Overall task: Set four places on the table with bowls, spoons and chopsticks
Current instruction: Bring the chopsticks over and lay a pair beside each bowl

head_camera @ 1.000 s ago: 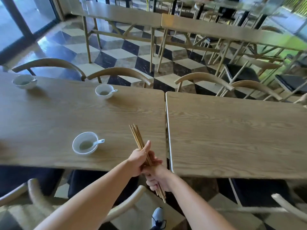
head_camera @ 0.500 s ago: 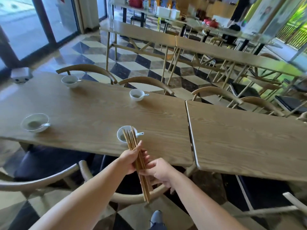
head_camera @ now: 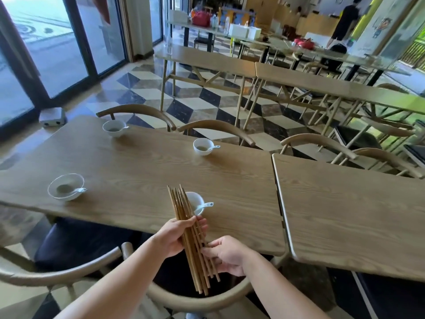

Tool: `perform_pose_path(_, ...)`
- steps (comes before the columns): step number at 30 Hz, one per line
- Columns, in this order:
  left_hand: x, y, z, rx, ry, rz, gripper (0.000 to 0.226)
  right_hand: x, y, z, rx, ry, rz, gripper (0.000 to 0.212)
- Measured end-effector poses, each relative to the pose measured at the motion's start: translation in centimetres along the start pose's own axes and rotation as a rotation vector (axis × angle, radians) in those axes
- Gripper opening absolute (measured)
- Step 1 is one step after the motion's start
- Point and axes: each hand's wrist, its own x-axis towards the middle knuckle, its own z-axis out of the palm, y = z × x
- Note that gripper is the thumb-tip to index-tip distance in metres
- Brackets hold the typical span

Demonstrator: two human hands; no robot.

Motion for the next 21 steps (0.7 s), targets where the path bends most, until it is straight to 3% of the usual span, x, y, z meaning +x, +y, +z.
perform_pose_path(10, 5.0, 3.2, 1.0, 0.203, 0.085, -0.033, 0.034, 3.4, -3.2, -3.3, 0.042, -0.105, -0.005, 0.037)
perform_pose_path(18, 7.5, 4.6, 2.7, 0.178, 0.114, -0.028, 0.041, 5.7, -4.8, -6.1, 0.067, -0.154, 0.016, 0.043)
perform_pose_path(21, 8.3, 4.9, 2.9, 0.208, 0.095, -0.068, 0.026, 6.0, -4.9, -6.4, 0.071, -0.155, 0.036, 0.041)
